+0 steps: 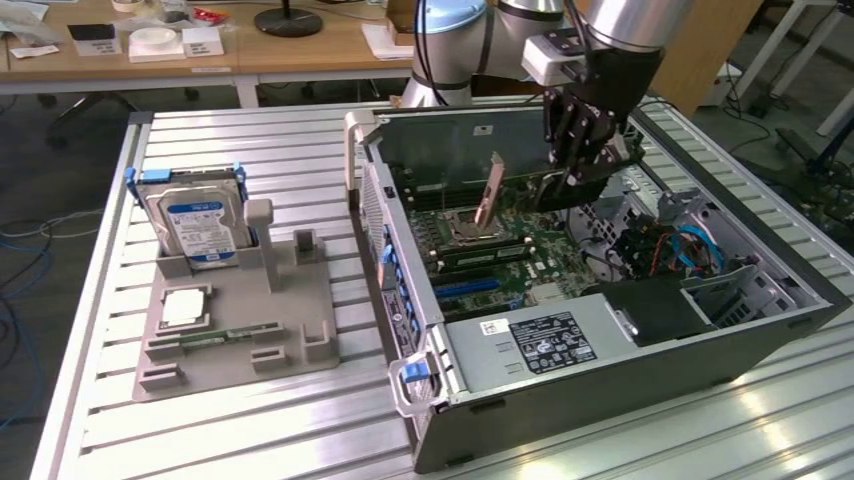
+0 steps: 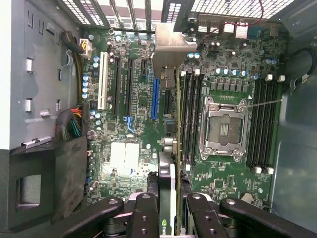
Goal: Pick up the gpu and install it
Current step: 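Insert the gpu into the slot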
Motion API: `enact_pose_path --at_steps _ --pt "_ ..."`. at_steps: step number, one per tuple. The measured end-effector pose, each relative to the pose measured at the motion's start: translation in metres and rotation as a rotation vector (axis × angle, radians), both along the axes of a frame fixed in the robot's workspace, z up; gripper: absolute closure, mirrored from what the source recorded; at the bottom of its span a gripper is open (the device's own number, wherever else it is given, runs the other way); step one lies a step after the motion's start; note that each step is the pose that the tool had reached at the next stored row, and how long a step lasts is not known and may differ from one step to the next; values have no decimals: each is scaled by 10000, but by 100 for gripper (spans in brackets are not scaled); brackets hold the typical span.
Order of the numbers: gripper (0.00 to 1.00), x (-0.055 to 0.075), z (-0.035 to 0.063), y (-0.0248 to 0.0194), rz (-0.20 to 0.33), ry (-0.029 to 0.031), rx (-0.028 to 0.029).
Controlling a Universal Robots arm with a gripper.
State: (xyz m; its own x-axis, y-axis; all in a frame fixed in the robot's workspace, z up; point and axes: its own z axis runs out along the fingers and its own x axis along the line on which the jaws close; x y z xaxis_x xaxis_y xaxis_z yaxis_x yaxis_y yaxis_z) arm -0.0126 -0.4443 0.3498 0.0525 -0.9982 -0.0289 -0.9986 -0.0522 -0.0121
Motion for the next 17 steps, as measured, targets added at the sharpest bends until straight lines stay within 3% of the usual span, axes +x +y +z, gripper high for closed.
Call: enact_pose_path --at_steps 17 --pt "73 -27 -72 0 0 -1 2"
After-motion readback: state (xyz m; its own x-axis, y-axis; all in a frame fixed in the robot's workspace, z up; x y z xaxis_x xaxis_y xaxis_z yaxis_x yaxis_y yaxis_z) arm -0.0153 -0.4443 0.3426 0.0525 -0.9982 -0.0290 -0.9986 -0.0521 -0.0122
